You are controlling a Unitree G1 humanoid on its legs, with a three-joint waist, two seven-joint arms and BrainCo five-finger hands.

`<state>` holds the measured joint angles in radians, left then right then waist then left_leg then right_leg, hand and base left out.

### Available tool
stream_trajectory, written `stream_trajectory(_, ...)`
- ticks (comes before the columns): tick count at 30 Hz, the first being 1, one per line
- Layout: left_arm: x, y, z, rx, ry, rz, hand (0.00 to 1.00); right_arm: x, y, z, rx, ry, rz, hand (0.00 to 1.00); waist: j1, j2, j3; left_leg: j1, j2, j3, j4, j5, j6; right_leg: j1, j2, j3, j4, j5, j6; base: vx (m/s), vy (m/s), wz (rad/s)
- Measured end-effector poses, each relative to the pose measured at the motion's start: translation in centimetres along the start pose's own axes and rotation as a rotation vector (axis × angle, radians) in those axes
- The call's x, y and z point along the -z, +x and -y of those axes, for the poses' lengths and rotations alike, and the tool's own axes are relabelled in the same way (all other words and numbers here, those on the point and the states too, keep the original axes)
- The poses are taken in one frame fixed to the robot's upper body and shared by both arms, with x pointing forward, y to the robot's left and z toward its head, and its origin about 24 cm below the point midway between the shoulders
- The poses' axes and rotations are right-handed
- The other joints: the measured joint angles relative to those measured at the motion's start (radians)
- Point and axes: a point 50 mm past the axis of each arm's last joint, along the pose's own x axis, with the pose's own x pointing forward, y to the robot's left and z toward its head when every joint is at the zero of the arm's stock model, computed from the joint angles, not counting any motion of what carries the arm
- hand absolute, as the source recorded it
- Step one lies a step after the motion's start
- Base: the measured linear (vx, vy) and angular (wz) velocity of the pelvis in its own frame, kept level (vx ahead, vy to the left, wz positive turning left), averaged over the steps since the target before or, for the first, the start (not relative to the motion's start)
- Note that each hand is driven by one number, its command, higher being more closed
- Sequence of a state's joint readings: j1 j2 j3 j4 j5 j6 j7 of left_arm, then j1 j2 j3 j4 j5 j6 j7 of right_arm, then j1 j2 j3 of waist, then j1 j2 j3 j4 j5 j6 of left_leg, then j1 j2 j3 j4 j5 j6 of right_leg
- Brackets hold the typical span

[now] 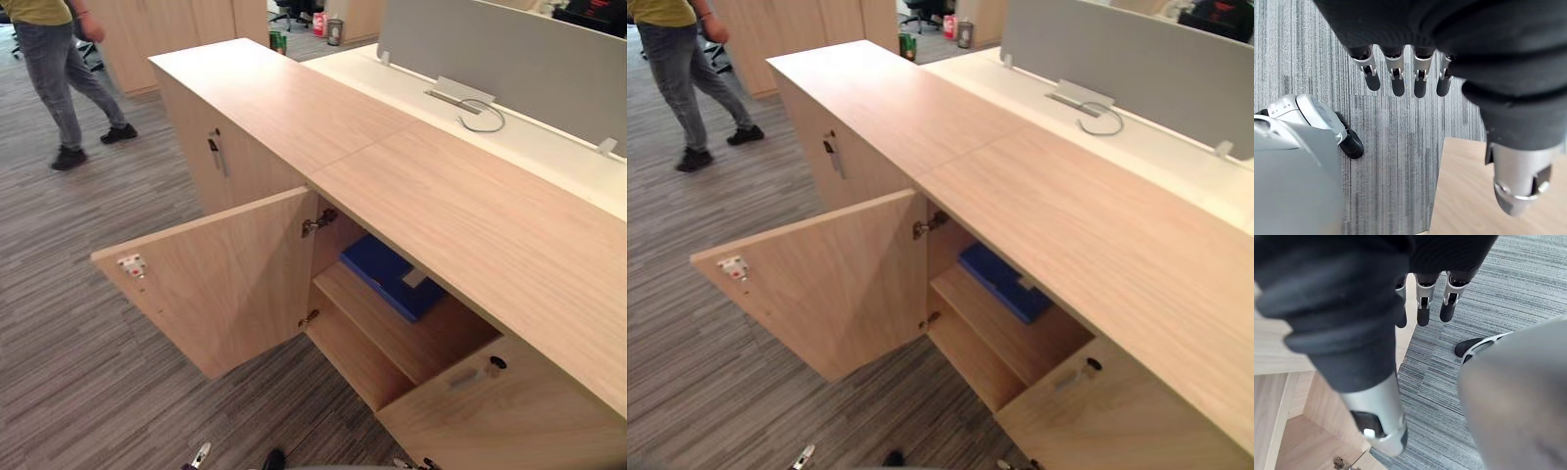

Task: Walk over to the cabinet, pick up the folder, carry it to the office cabinet, place the folder inside the office cabinet, then close the office cabinet door

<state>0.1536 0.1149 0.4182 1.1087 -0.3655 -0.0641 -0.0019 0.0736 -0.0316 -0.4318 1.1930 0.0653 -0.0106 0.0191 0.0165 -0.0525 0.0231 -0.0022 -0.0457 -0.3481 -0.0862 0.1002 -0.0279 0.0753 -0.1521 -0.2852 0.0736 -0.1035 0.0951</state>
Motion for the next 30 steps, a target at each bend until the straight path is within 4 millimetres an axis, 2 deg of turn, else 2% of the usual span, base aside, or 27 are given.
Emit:
stream_trajectory(3, -3.1, 0.4, -1.5, -0.035, 0.010, 0.073, 0.00, 0.1, 0.0, 0.2, 0.004, 0.006, -0.009, 0.00, -0.001, 0.002, 0.008, 0.001, -0.001, -0.012, -0.005, -0.001, -0.004, 0.011, 0.001, -0.011, -0.008, -0.001, -0.002, -0.04, -0.018, 0.11)
stream_trajectory(5, -6.6, 0.6, -2.4, -0.064, 0.047, 0.158, 0.00, 0.1, 0.0, 0.3, 0.005, 0.007, -0.014, 0.00, -0.001, 0.002, 0.010, -0.010, 0.001, -0.015, -0.005, -0.004, 0.001, 0.011, 0.006, -0.014, -0.022, -0.003, -0.008, -0.03, -0.027, 0.07)
stream_trajectory(7, -11.1, 0.4, -3.6, -0.117, 0.101, 0.259, 0.00, 0.2, 0.0, 0.3, -0.001, 0.006, -0.019, 0.00, -0.002, 0.001, 0.011, -0.015, 0.003, -0.013, -0.005, -0.006, 0.003, 0.011, 0.011, -0.014, -0.034, -0.001, -0.011, 0.02, -0.010, 0.00)
stream_trajectory(8, -12.2, 0.3, -3.9, -0.129, 0.115, 0.283, 0.00, 0.3, 0.0, 0.4, 0.001, 0.010, -0.021, 0.00, -0.002, 0.001, 0.011, -0.015, 0.003, -0.012, -0.005, -0.005, 0.001, 0.013, 0.011, -0.013, -0.034, 0.001, -0.014, 0.07, -0.017, -0.03)
stream_trajectory(9, -14.3, 0.1, -4.2, -0.149, 0.151, 0.326, 0.00, 0.4, -0.1, 0.5, 0.004, 0.014, -0.026, 0.00, 0.000, 0.001, 0.011, -0.014, 0.002, -0.008, -0.005, -0.004, -0.001, 0.015, 0.010, -0.012, -0.037, 0.002, -0.015, 0.07, -0.011, -0.03)
stream_trajectory(10, -15.2, -0.1, -4.4, -0.157, 0.165, 0.346, 0.00, 0.5, -0.1, 0.5, 0.004, 0.015, -0.028, 0.00, 0.000, 0.001, 0.011, -0.014, 0.001, -0.007, -0.005, -0.003, 0.001, 0.016, 0.010, -0.011, -0.039, 0.003, -0.014, 0.10, -0.011, -0.03)
stream_trajectory(12, -18.7, -0.7, -4.1, -0.167, 0.202, 0.429, 0.00, 0.6, -0.1, 0.7, 0.008, 0.041, -0.032, 0.00, 0.003, -0.004, 0.012, -0.010, -0.002, -0.003, 0.000, -0.004, 0.000, 0.018, 0.007, -0.008, -0.045, 0.007, -0.008, 0.12, -0.005, -0.01)
stream_trajectory(13, -19.5, -0.9, -3.8, -0.164, 0.212, 0.448, 0.00, 0.6, -0.1, 0.7, 0.008, 0.042, -0.033, 0.00, 0.004, -0.005, 0.013, -0.010, -0.003, 0.000, 0.000, -0.004, 0.000, 0.019, 0.006, -0.008, -0.047, 0.007, -0.008, 0.13, -0.001, 0.00)
stream_trajectory(15, -21.8, -1.3, -2.2, -0.142, 0.273, 0.504, 0.00, 0.6, -0.1, 0.7, 0.008, 0.042, -0.034, 0.00, 0.004, -0.004, 0.016, -0.006, -0.008, 0.013, 0.000, -0.004, 0.000, 0.023, 0.002, -0.008, -0.052, 0.008, -0.007, 0.11, 0.001, 0.00)
stream_trajectory(21, -25.4, -2.3, 3.2, -0.063, 0.507, 0.623, 0.00, 0.6, -0.1, 0.6, 0.001, 0.040, -0.032, 0.00, -0.001, -0.002, 0.020, 0.017, -0.006, 0.053, 0.000, -0.009, -0.002, 0.037, 0.001, 0.018, -0.051, 0.008, -0.007, 0.04, 0.001, -0.10)
stream_trajectory(28, -29.0, -4.0, 4.9, -0.074, 0.641, 0.721, 0.00, 1.1, -0.2, 1.0, 0.003, 0.034, -0.043, 0.00, -0.008, 0.006, 0.025, 0.031, 0.015, 0.114, 0.000, -0.018, 0.000, 0.012, 0.016, 0.081, -0.033, 0.012, -0.014, -0.03, -0.014, -0.26)
stream_trajectory(30, -29.9, -4.5, 4.3, -0.112, 0.657, 0.740, 0.00, 1.4, -0.3, 1.3, 0.008, 0.034, -0.049, 0.00, -0.007, 0.007, 0.025, 0.041, 0.019, 0.133, 0.000, -0.024, -0.001, 0.011, 0.019, 0.102, -0.033, 0.014, -0.015, -0.01, -0.009, -0.26)
